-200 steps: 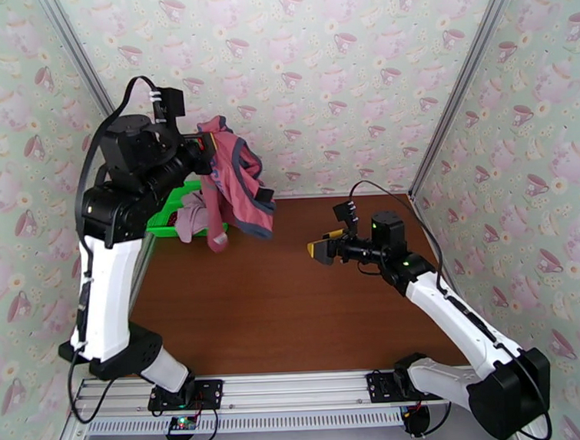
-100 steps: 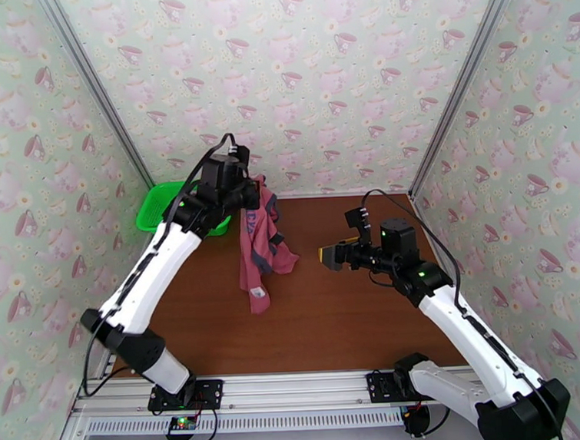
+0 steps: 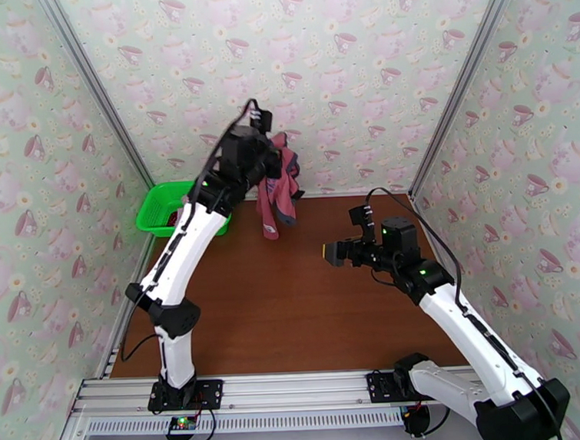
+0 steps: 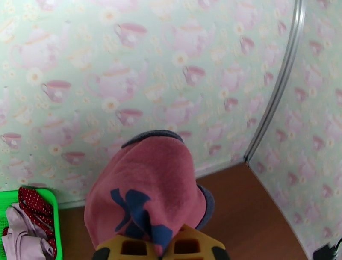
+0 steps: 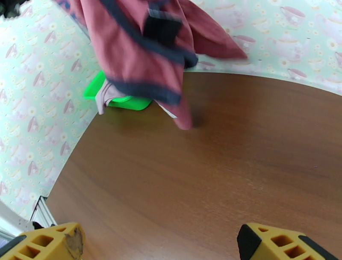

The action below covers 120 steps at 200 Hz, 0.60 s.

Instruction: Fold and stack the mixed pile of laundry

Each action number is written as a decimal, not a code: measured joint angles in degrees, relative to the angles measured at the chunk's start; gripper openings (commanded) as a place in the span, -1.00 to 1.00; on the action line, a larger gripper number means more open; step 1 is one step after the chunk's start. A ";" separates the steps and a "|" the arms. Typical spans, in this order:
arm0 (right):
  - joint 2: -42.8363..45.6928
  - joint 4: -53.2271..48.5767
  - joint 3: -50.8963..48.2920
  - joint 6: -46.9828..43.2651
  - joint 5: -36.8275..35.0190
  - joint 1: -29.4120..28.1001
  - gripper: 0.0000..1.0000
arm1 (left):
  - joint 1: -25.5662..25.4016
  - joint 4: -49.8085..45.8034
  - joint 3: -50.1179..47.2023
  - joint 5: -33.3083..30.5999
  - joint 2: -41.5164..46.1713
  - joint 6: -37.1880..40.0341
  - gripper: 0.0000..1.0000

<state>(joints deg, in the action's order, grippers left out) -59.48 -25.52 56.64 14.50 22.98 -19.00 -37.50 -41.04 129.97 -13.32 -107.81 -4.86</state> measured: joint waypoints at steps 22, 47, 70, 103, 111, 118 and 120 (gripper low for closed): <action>0.00 -1.55 0.00 -1.01 -0.83 0.81 1.00 | -3.69 4.94 -22.10 -2.38 6.84 0.15 -1.00; 0.00 -3.69 0.00 -2.47 -1.44 1.90 1.00 | -7.30 8.92 -45.31 -4.72 11.37 -3.69 -1.00; -0.55 -5.11 0.02 -3.85 -1.29 2.38 0.99 | -8.85 10.73 -61.53 -6.10 14.45 -9.77 -1.00; -6.14 -5.20 0.11 -3.82 3.52 2.43 0.89 | -8.66 9.99 -73.09 -9.42 21.62 -19.04 -1.00; -8.24 -4.50 0.11 -3.26 4.98 2.27 0.87 | -8.48 9.46 -74.07 -10.71 23.43 -20.90 -1.00; -10.29 -3.48 0.09 -2.54 6.25 2.01 0.85 | -8.24 8.92 -74.62 -11.89 24.83 -22.34 -1.00; -10.71 -3.32 0.09 -2.43 6.45 1.92 0.84 | -8.22 8.76 -74.71 -12.09 25.09 -22.67 -1.00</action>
<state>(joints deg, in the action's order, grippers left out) -70.19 -28.84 56.73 12.08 29.43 -17.08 -45.71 -32.27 55.27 -25.41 -82.72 -27.53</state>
